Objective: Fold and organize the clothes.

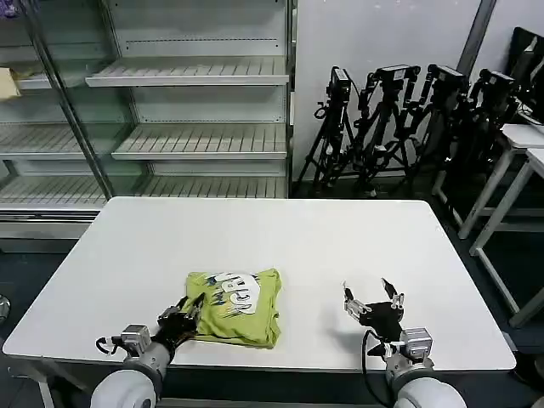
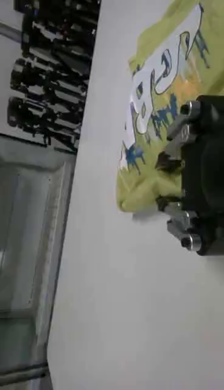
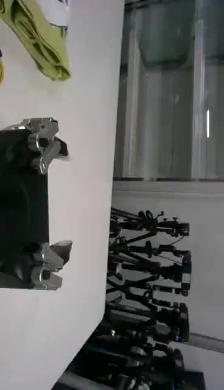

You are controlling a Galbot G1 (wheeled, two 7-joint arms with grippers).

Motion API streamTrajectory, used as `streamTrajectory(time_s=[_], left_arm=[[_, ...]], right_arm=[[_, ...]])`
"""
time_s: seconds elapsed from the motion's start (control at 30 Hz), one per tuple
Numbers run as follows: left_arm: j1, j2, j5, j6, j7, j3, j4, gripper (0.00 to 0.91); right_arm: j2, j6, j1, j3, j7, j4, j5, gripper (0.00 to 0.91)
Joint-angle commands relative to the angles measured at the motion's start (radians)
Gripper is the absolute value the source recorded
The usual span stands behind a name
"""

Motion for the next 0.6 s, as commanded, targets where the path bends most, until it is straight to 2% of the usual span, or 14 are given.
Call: streamTrajectory(time_s=[0.03, 0.3, 0.43, 0.6], left_arm=[[0.013, 0.022, 0.021, -0.054, 0.03, -0.007, 0.018, 0.01], [0.01, 0.12, 0.161, -0.084, 0.01, -0.107, -0.03, 0.01], [0.013, 0.232, 0.213, -0.024, 0.039, -0.27, -0.052, 0.01], [0.083, 0.452, 0.326, 0.028, 0.142, -0.556, 0.01, 0.01]], right_arm=[[-0.001, 0.0, -0.003, -0.002, 0.001, 0.0, 0.0, 0.907], [0.006, 0.003, 0.004, -0.014, 0.003, -0.001, -0.008, 0.907], [0.006, 0.005, 0.006, -0.014, 0.003, -0.001, -0.009, 0.907], [0.012, 0.009, 0.012, -0.023, 0.003, 0.0, -0.011, 0.907]])
